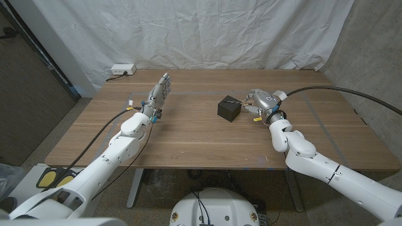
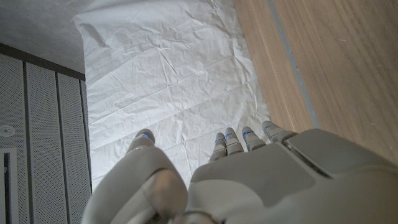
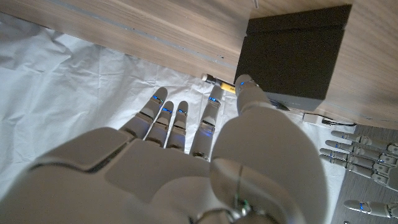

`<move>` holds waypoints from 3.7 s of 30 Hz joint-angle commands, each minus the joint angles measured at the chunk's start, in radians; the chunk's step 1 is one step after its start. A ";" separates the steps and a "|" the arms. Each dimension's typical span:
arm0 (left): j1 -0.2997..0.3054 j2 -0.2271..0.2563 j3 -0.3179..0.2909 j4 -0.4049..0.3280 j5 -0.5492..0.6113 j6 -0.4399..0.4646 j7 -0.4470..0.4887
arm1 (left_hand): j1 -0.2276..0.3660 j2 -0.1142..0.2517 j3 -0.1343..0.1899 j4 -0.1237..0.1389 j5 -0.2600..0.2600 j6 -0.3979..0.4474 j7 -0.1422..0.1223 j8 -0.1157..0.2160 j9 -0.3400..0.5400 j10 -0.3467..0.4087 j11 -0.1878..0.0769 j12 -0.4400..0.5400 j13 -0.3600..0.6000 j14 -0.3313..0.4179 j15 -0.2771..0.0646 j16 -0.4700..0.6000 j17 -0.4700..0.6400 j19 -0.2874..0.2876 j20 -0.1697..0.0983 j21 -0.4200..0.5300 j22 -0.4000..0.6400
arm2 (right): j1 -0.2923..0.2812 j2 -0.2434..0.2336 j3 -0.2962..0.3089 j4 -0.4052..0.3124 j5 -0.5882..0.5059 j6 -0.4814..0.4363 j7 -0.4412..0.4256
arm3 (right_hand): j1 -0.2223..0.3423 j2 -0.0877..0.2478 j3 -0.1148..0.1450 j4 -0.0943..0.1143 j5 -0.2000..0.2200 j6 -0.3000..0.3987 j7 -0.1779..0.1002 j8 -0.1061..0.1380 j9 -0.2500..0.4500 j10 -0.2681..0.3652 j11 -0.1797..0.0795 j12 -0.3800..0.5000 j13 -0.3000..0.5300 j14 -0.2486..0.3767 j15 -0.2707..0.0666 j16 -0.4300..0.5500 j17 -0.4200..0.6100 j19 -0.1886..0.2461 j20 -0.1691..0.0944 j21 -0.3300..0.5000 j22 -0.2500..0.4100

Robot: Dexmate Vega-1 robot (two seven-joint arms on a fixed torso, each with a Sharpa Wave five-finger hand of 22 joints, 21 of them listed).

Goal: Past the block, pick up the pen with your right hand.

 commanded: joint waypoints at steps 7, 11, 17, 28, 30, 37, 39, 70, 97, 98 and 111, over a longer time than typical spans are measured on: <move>-0.023 -0.003 0.010 0.023 0.002 0.020 -0.009 | 0.012 0.003 -0.003 0.002 0.000 -0.005 0.001 -0.004 0.005 -0.006 -0.002 -0.001 0.005 -0.010 -0.022 0.003 0.004 -0.012 -0.070 0.000 0.005 | 0.010 0.016 -0.008 0.033 -0.002 0.010 -0.023 | 0.012 0.006 -0.006 0.002 0.009 0.034 -0.004 0.023 0.014 0.030 -0.005 0.009 0.002 0.017 -0.005 0.004 0.005 0.016 -0.026 -0.005 0.001; -0.031 -0.006 0.013 0.035 0.003 0.020 -0.014 | 0.013 0.003 -0.004 0.002 0.000 -0.004 0.002 -0.003 0.005 -0.006 -0.001 -0.001 0.005 -0.010 -0.023 0.003 0.004 -0.012 -0.070 0.000 0.005 | 0.014 0.018 -0.011 0.039 -0.005 0.010 -0.023 | 0.013 0.009 -0.006 0.003 0.009 0.038 -0.005 0.026 0.017 0.036 -0.001 0.010 0.002 0.021 -0.008 0.004 0.006 0.019 -0.027 -0.005 0.001; -0.048 -0.011 0.019 0.055 0.004 0.023 -0.026 | 0.014 0.003 -0.005 0.002 -0.001 -0.003 0.003 -0.003 0.005 -0.007 -0.003 -0.001 0.005 -0.010 -0.023 0.003 0.004 -0.012 -0.070 0.000 0.005 | 0.017 0.020 -0.013 0.041 -0.008 0.005 -0.026 | 0.014 0.010 -0.007 0.004 0.009 0.037 -0.006 0.029 0.021 0.040 -0.004 0.009 0.002 0.029 -0.012 0.006 0.007 0.023 -0.028 -0.007 0.001; -0.060 -0.021 0.024 0.074 0.004 0.021 -0.035 | 0.015 0.005 -0.007 0.001 -0.001 -0.004 0.003 -0.003 0.005 -0.009 -0.001 -0.001 0.005 -0.010 -0.022 0.003 0.004 -0.013 -0.068 0.000 0.005 | 0.011 0.010 -0.013 0.024 -0.016 -0.009 -0.017 | 0.016 0.010 -0.010 0.004 0.009 0.032 -0.011 0.031 0.028 0.043 -0.006 0.008 0.002 0.033 -0.014 0.005 0.007 0.026 -0.027 -0.009 0.002; -0.062 -0.022 0.025 0.077 0.003 0.021 -0.039 | 0.015 0.005 -0.007 0.002 -0.001 -0.004 0.003 -0.003 0.005 -0.009 -0.002 -0.002 0.005 -0.011 -0.022 0.003 0.004 -0.014 -0.068 0.000 0.005 | 0.009 0.008 -0.012 0.021 -0.016 -0.011 -0.017 | 0.015 0.010 -0.011 0.004 0.009 0.030 -0.014 0.031 0.029 0.044 -0.005 0.007 0.002 0.033 -0.014 0.005 0.008 0.027 -0.027 -0.010 0.002; -0.064 -0.027 0.026 0.082 0.001 0.019 -0.039 | 0.016 0.006 -0.009 0.001 -0.001 -0.005 0.003 -0.003 0.005 -0.008 -0.002 -0.001 0.005 -0.012 -0.022 0.002 0.004 -0.014 -0.068 0.000 0.005 | 0.003 0.000 -0.008 0.009 -0.019 -0.014 -0.014 | 0.017 0.009 -0.013 0.004 0.009 0.027 -0.019 0.033 0.033 0.046 -0.009 0.006 0.002 0.035 -0.014 0.004 0.008 0.029 -0.026 -0.011 0.002; -0.065 -0.027 0.027 0.082 0.001 0.022 -0.040 | 0.016 0.006 -0.009 0.001 -0.002 -0.005 0.003 -0.003 0.005 -0.008 -0.002 -0.001 0.005 -0.011 -0.022 0.003 0.004 -0.014 -0.068 0.000 0.005 | 0.002 -0.001 -0.007 0.008 -0.019 -0.013 -0.014 | 0.017 0.009 -0.013 0.004 0.009 0.027 -0.018 0.034 0.034 0.046 -0.007 0.006 0.002 0.035 -0.015 0.004 0.008 0.029 -0.026 -0.012 0.002; -0.082 -0.035 0.037 0.107 0.005 0.028 -0.051 | 0.020 0.009 -0.014 0.002 -0.003 -0.005 0.003 -0.003 0.005 -0.008 -0.004 -0.001 0.005 -0.012 -0.022 0.003 0.004 -0.015 -0.066 0.000 0.005 | -0.006 0.002 -0.002 0.023 -0.017 0.006 -0.044 | 0.028 0.011 -0.017 0.003 0.009 0.048 -0.025 0.062 0.057 0.076 -0.019 0.007 0.003 0.060 -0.028 0.007 0.011 0.044 -0.026 -0.018 0.003; -0.088 -0.039 0.038 0.118 0.005 0.027 -0.055 | 0.023 0.012 -0.019 0.002 -0.004 -0.006 0.001 -0.003 0.005 -0.010 -0.001 -0.001 0.005 -0.012 -0.022 0.003 0.004 -0.016 -0.065 0.000 0.005 | -0.006 0.004 0.002 0.022 -0.022 0.011 -0.050 | 0.031 0.013 -0.023 0.005 0.008 0.048 -0.026 0.078 0.075 0.086 -0.024 0.003 0.003 0.075 -0.034 0.008 0.012 0.054 -0.024 -0.023 0.004; -0.088 -0.040 0.038 0.119 0.004 0.026 -0.056 | 0.023 0.012 -0.019 0.002 -0.004 -0.006 0.002 -0.003 0.005 -0.009 -0.004 -0.001 0.005 -0.012 -0.021 0.003 0.004 -0.016 -0.065 0.000 0.005 | -0.006 0.003 0.002 0.023 -0.021 0.013 -0.052 | 0.031 0.013 -0.023 0.005 0.008 0.048 -0.026 0.079 0.075 0.087 -0.024 0.003 0.003 0.075 -0.035 0.008 0.013 0.054 -0.024 -0.024 0.004; -0.090 -0.038 0.035 0.127 0.001 0.025 -0.061 | 0.024 0.013 -0.021 0.002 -0.005 -0.005 0.003 -0.003 0.005 -0.010 -0.001 -0.001 0.005 -0.012 -0.022 0.003 0.004 -0.017 -0.064 0.000 0.005 | -0.001 0.015 -0.004 0.040 -0.025 0.015 -0.060 | 0.035 0.015 -0.026 0.005 0.007 0.080 -0.027 0.105 0.089 0.112 -0.037 0.006 0.004 0.092 -0.044 0.011 0.014 0.064 -0.025 -0.026 0.004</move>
